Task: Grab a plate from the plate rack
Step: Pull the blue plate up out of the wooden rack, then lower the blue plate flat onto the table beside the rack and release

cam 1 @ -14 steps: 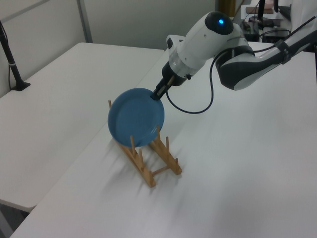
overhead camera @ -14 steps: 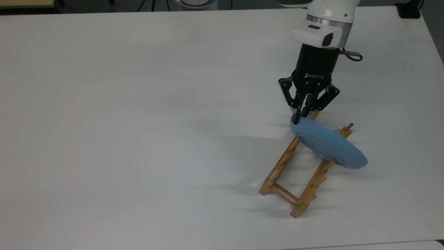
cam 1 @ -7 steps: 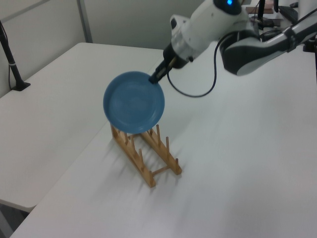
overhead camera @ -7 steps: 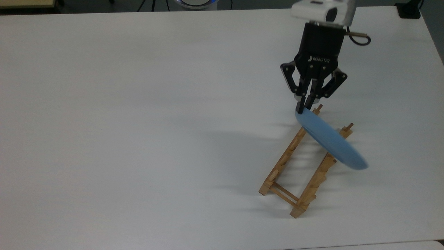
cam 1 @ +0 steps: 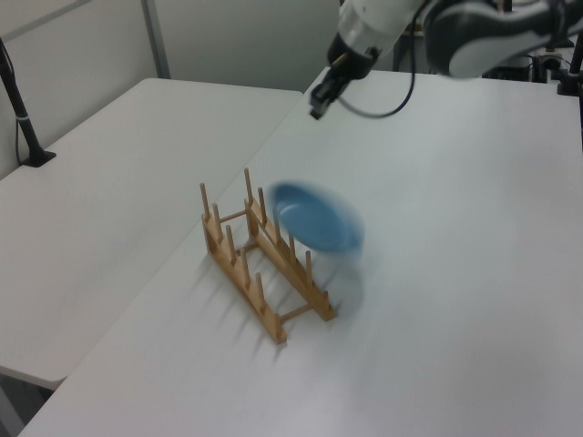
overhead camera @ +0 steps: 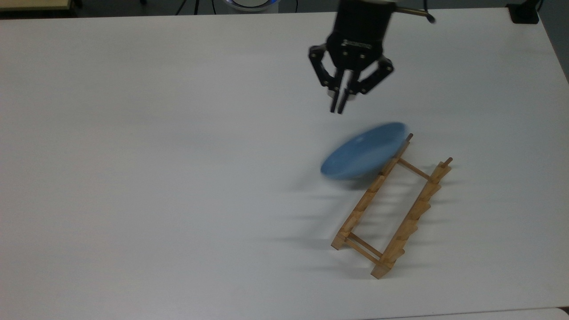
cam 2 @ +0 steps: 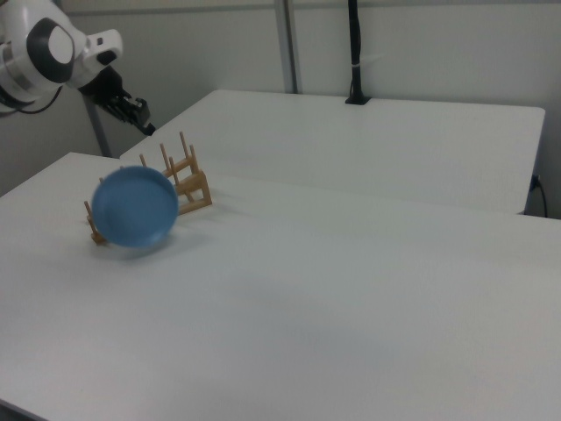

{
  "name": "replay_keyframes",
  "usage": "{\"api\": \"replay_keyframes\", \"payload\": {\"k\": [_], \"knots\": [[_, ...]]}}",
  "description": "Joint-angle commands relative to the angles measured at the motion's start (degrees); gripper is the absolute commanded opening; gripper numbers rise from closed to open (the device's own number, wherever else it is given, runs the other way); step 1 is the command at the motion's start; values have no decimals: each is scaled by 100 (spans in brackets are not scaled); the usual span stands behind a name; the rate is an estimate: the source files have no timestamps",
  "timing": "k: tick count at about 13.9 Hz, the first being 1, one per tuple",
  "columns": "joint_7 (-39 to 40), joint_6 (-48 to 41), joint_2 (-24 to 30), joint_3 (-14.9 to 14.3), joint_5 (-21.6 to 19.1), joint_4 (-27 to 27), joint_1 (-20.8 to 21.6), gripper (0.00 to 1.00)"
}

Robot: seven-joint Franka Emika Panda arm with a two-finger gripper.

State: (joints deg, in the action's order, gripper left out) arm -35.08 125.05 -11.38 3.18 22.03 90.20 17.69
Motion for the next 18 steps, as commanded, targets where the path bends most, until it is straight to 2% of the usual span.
{"api": "replay_keyframes", "payload": {"k": [1, 4, 6, 8, 12, 13, 15, 18], "knots": [[1510, -743, 469, -19, -849, 243, -414, 9], [2143, -1350, 610, -45, -902, 279, -670, 9], [2408, -1404, 584, -54, -1025, 331, -758, 9], [2374, -1334, 506, -37, -1026, 594, -715, 14], [2356, -1351, 479, 25, -1026, 981, -644, 44], [2348, -1360, 461, 42, -1026, 1017, -635, 60], [2321, -1395, 443, 42, -1043, 1095, -530, 98], [2295, -1395, 409, 209, -1140, 1341, -477, 100]]}}
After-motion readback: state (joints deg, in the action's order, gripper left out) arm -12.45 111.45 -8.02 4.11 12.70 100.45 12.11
